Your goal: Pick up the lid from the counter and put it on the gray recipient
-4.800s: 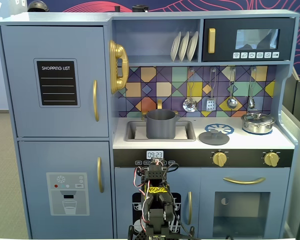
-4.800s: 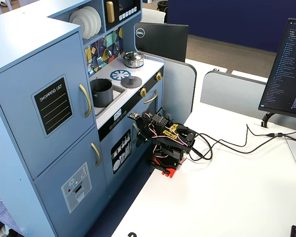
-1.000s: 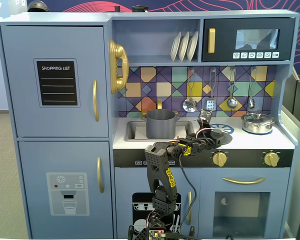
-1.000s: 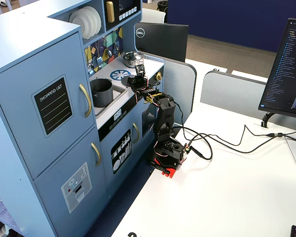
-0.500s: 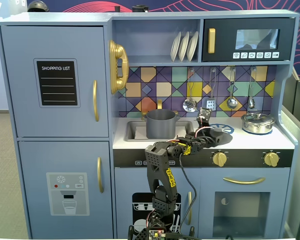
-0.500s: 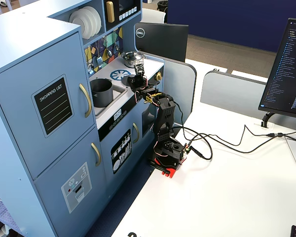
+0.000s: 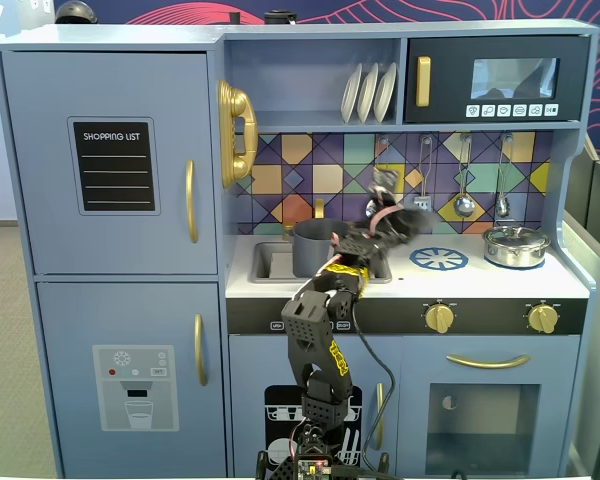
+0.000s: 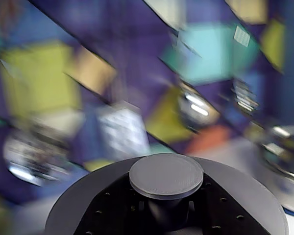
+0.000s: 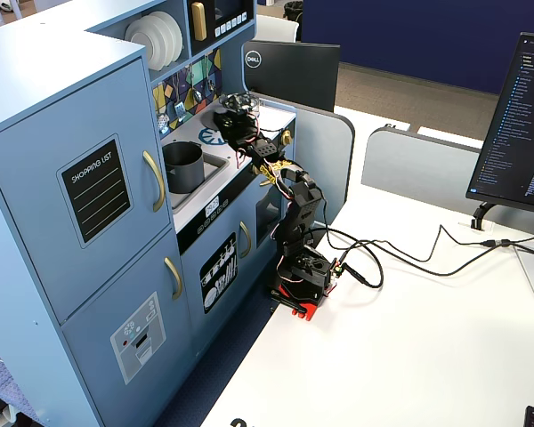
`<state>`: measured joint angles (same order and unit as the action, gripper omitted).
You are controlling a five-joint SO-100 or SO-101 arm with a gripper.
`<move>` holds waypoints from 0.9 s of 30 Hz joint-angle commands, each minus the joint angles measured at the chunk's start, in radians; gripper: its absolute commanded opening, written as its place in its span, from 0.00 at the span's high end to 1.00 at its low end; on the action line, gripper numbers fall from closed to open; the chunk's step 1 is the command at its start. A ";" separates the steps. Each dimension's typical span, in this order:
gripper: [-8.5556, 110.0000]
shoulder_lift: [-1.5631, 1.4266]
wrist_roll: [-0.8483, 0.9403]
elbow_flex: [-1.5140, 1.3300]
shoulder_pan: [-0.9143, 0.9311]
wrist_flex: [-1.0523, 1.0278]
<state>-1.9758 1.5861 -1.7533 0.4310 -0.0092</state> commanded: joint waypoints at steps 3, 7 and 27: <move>0.93 -0.129 0.003 0.118 -0.163 -0.077; 0.93 -0.150 0.014 0.104 -0.255 -0.109; 0.93 -0.193 0.020 -0.097 -0.403 -0.077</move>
<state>-2.1154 1.5969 -1.8730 0.0383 -0.1258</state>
